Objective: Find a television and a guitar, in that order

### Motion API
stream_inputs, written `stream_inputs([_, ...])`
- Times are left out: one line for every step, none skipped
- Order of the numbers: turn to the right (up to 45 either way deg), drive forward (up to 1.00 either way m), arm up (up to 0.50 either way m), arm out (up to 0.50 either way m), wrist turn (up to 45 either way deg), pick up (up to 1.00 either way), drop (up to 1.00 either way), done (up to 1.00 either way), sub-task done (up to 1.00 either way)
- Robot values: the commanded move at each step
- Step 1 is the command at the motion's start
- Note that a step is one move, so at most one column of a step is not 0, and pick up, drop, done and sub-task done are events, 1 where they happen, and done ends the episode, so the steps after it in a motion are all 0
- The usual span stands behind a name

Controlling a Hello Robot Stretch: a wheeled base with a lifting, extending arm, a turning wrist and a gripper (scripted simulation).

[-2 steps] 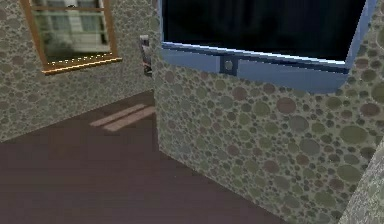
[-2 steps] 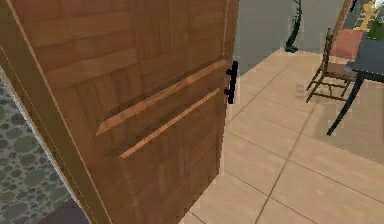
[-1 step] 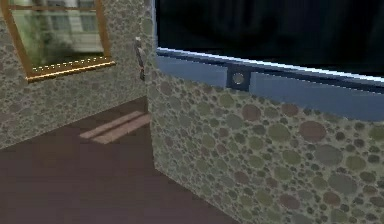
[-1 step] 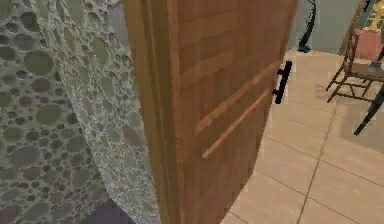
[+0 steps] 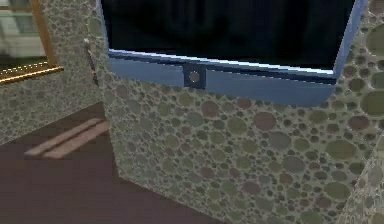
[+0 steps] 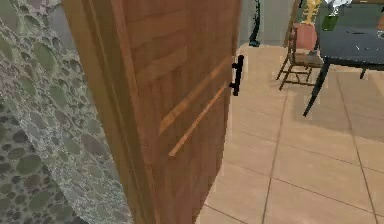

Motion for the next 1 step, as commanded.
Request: stream_inputs([0.0,0.0,0.0,0.0,0.0,0.0,0.0,0.0,1.0])
